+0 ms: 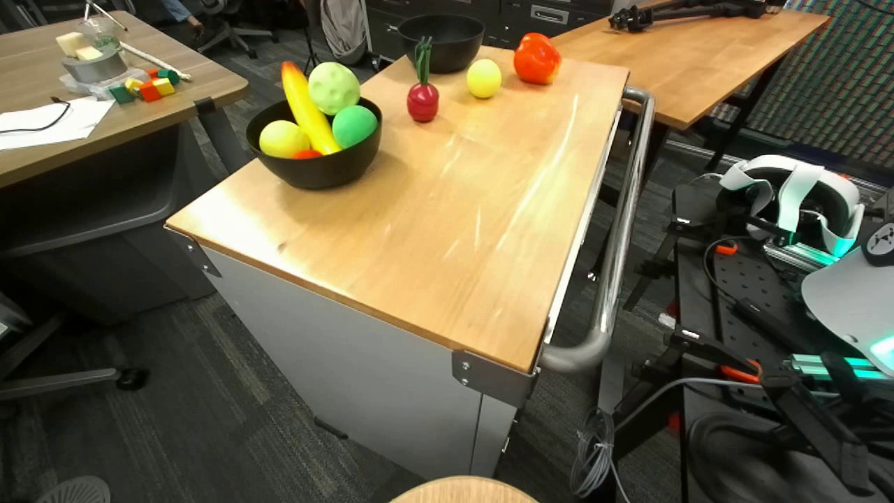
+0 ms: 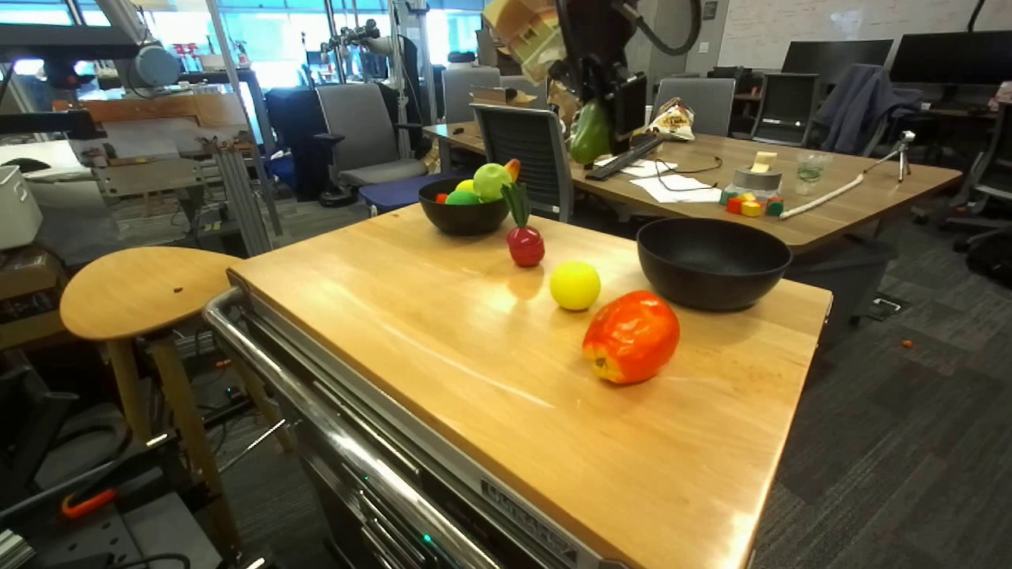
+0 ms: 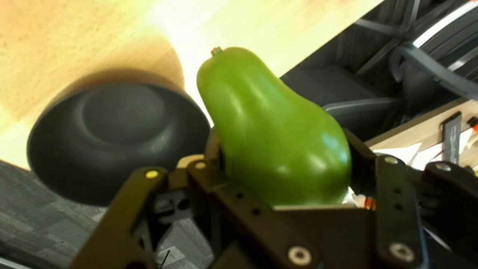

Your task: Take the fruits and vegetables out of the bowls and put them on the table

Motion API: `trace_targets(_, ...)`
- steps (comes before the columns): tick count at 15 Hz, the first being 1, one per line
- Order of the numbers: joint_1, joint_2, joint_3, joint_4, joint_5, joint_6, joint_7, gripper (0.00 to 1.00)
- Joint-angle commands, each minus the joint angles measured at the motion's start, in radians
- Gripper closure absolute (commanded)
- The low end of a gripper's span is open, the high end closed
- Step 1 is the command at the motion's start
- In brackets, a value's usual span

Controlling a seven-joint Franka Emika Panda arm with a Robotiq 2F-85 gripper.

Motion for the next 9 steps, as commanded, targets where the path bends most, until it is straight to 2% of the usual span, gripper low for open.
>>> trace_targets(1, 0.031, -0.01, -0.003, -0.049, -0.018, -0.034, 0.004, 0.53)
trace_targets(9, 0.058, 0.116, -0.023, -0.058, -0.111, -0.004, 0.035, 0.53)
